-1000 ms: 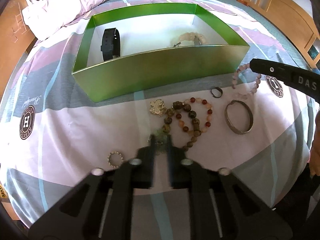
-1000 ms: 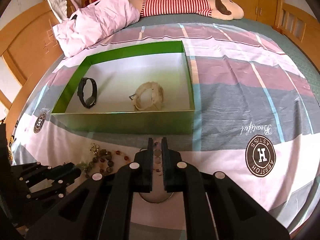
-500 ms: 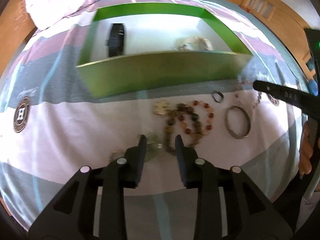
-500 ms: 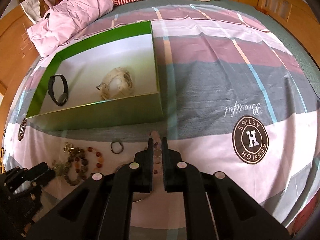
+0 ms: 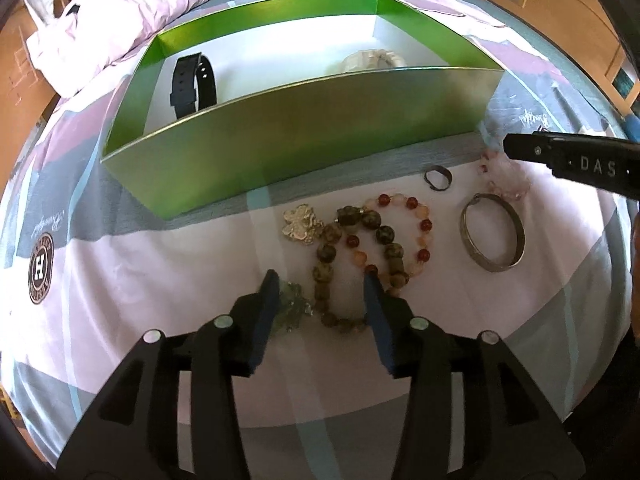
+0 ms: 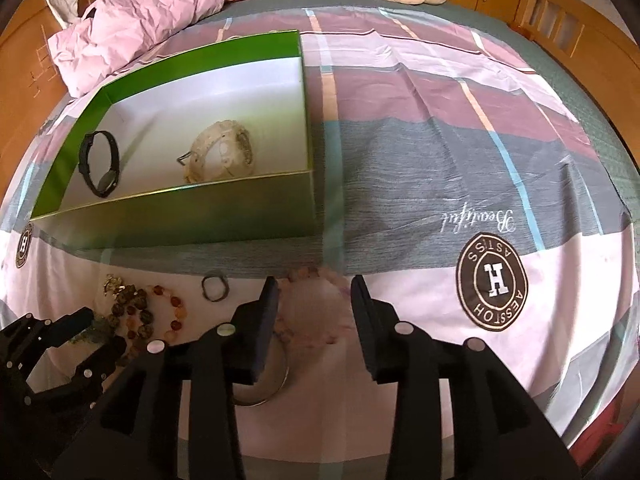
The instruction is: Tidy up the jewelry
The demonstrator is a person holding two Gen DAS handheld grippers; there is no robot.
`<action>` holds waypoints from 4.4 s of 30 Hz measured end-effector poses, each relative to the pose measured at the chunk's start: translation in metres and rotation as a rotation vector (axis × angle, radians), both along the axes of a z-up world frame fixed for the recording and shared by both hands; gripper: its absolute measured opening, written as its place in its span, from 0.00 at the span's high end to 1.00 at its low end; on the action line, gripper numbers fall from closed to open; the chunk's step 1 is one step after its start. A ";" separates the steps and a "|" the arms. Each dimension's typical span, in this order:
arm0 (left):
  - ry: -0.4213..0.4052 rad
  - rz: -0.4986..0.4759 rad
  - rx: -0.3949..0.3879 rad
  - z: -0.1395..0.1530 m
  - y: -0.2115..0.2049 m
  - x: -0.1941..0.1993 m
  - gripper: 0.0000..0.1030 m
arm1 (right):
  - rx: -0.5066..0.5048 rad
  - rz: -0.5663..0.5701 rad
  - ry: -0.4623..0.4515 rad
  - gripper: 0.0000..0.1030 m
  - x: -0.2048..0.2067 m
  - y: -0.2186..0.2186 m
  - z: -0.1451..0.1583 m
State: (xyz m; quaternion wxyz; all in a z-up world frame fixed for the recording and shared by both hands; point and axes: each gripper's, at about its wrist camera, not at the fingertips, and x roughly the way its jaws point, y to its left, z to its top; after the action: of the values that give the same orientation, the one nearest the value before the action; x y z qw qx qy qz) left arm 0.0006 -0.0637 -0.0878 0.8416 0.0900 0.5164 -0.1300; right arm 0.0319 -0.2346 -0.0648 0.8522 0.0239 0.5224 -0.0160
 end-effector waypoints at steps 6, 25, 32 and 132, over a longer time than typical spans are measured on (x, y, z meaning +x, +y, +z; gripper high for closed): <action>0.010 0.000 -0.010 -0.009 0.001 0.006 0.60 | 0.000 -0.011 0.012 0.63 0.001 -0.004 -0.003; 0.003 0.009 -0.044 0.013 0.011 0.004 0.89 | -0.073 -0.011 0.081 0.93 0.009 -0.006 -0.027; -0.086 0.023 -0.127 0.053 0.027 -0.003 0.89 | 0.020 0.037 -0.074 0.93 -0.005 0.001 0.017; 0.125 -0.082 -0.042 0.003 0.034 -0.015 0.50 | 0.029 0.314 0.104 0.68 0.002 0.096 -0.030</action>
State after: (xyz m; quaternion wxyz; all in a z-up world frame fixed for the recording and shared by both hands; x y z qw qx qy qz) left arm -0.0147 -0.0300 -0.0845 0.8034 0.0852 0.5611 -0.1803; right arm 0.0344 -0.1386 -0.0945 0.8155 -0.0466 0.5635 0.1238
